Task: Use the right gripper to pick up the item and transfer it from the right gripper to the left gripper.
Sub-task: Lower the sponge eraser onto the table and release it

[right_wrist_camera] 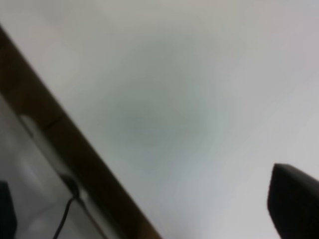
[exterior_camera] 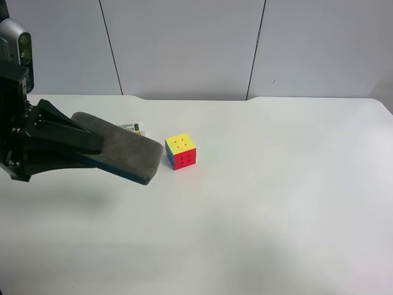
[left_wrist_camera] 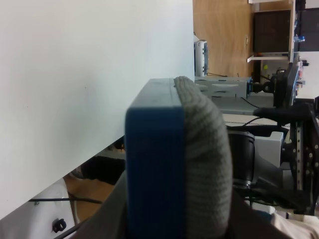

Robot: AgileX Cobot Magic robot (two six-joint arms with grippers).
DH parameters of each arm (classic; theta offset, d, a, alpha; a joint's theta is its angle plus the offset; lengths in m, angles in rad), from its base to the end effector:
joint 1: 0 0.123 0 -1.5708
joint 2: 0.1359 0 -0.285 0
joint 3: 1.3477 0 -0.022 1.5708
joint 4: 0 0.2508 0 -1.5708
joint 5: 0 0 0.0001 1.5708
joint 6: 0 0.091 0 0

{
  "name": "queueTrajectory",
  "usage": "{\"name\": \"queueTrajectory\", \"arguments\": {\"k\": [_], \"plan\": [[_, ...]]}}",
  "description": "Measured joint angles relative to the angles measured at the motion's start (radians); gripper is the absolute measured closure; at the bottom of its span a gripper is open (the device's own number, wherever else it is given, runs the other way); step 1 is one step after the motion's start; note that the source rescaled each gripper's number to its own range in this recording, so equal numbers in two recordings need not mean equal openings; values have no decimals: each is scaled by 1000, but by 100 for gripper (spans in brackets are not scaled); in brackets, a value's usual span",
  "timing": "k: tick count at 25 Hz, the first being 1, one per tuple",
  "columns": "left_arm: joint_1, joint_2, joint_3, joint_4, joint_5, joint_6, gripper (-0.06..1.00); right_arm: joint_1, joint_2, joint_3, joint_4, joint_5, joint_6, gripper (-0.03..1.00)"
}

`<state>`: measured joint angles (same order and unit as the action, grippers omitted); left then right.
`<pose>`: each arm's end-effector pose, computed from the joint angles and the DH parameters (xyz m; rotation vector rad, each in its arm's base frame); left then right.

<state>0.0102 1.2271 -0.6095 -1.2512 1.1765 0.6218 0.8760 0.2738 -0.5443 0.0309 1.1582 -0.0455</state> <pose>0.1862 -0.0779 0.2536 -0.0165 2.4970 -1.5140 0.0166 0.0240 0.2796 -1.0727 2.1635 0.4317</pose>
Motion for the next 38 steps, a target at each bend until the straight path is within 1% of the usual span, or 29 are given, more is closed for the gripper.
{"name": "queueTrajectory", "arguments": {"k": [3, 5, 20, 23, 24, 28, 36, 38], "plan": [[0, 0, 0, 1, 0, 3, 94, 0, -1, 17, -20, -67, 45, -2], [0, 0, 0, 1, 0, 3, 94, 0, 0, 25, -24, -81, 57, -2], [0, 0, 0, 10, 0, 7, 94, 0, -5, 31, -21, -84, 61, -2], [0, 0, 0, 10, 0, 8, 94, -5, -45, 31, -20, -88, 61, -2], [0, 0, 0, 10, 0, 8, 94, -19, -67, 31, -19, -87, 61, -2], [0, 0, 0, 10, 0, 21, 94, -144, -158, 31, -19, -91, 61, -2], [0, 0, 0, 13, -6, 53, 94, -500, -231, 31, -20, -94, 62, -2], [0, 0, 0, 13, -26, 60, 94, -561, -262, 31, -20, -96, 62, -2]]}}
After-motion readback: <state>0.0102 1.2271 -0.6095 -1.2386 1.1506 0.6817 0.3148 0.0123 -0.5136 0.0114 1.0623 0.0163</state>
